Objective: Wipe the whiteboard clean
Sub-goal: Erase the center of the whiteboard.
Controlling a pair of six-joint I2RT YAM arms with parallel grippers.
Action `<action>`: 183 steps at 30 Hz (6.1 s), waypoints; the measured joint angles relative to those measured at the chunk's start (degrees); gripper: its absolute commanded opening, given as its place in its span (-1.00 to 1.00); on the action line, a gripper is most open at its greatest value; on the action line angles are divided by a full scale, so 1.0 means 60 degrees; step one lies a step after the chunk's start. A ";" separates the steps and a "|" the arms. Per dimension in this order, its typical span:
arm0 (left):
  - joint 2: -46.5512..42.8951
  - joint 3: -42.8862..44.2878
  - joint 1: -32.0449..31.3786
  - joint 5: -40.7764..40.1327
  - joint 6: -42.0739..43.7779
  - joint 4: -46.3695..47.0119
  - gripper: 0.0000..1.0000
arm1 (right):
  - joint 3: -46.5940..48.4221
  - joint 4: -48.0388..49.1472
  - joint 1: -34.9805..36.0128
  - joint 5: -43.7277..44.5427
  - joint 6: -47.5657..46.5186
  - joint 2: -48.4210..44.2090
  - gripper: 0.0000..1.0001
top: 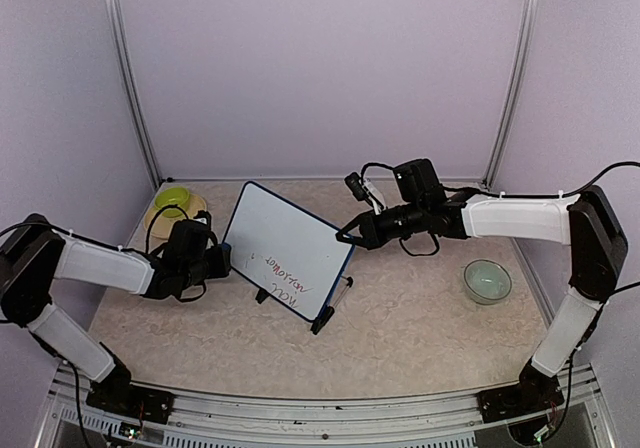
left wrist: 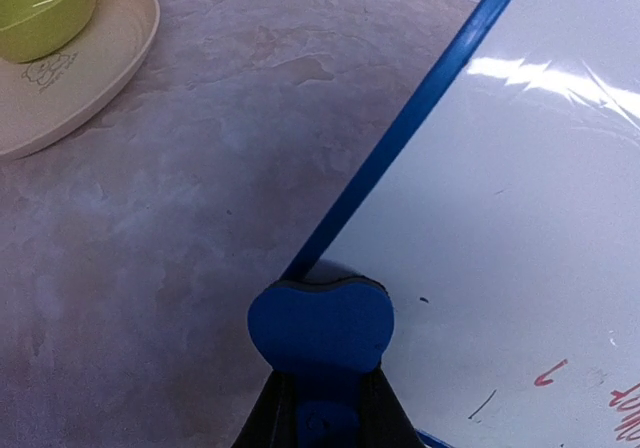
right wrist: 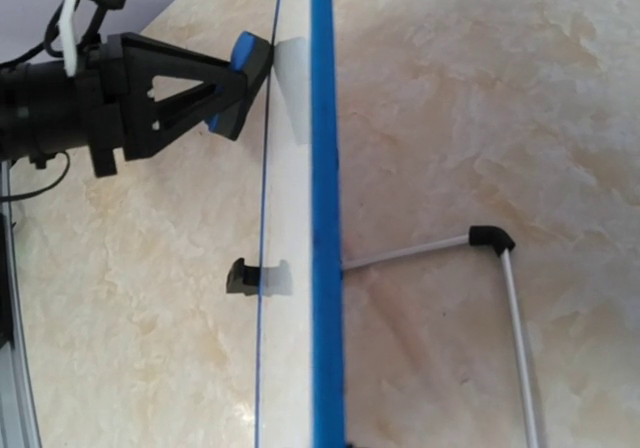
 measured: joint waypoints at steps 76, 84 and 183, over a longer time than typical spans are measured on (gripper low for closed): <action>0.0237 0.0499 -0.1694 0.0095 0.0583 -0.0488 -0.77 | 0.1435 -0.1228 0.0058 0.0102 -0.0328 0.0579 -1.00; 0.0328 0.1880 -0.1694 0.0117 0.0925 -0.0149 -0.77 | 0.1920 -0.1319 0.0058 0.0018 -0.0342 0.0994 -1.00; 0.0459 0.1872 -0.1916 -0.0033 0.1093 -0.0219 -0.77 | 0.4393 -0.2554 0.0066 -0.0219 -0.0776 0.2517 -1.00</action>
